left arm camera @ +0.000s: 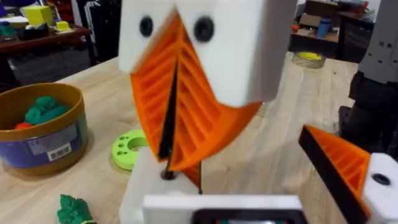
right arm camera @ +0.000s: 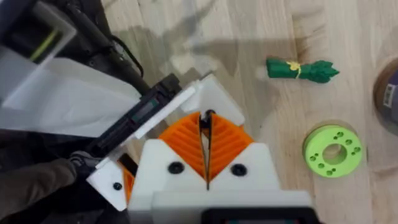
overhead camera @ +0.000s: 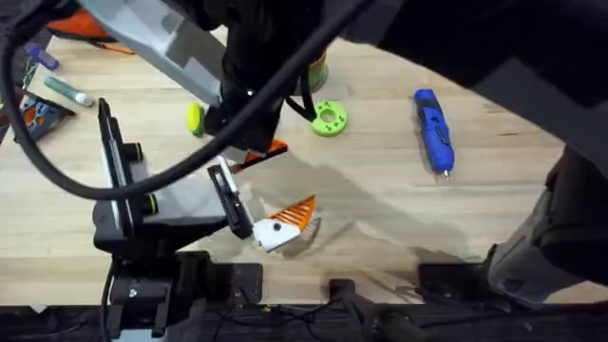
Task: Pick up the gripper from the table and insert it into the empty holder that is missing its gripper. Then pick up a screw, insert it into the mounting hole, and use the screwdriver to tighten it. Finally, clean up the table by picking up the vegetable and placing it into the bucket.
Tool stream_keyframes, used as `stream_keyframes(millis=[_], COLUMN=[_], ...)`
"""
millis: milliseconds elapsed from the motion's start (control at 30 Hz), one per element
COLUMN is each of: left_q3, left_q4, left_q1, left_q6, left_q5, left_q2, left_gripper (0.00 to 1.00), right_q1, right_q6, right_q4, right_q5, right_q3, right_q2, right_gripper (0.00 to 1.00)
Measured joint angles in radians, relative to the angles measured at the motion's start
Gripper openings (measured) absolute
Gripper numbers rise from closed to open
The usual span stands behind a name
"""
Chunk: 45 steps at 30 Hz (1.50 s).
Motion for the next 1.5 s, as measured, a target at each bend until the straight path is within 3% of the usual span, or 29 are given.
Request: stream_keyframes(millis=[1500], left_q3=[0.000], left_q4=[0.000], left_q1=[-0.001], left_q6=[-0.012], left_q5=[0.000], left_q2=[0.002], left_gripper=[0.987], right_q1=[-0.004], right_q6=[0.000], right_q4=[0.021], right_q5=[-0.004], right_q3=[-0.030], right_q2=[0.005], right_gripper=[0.006])
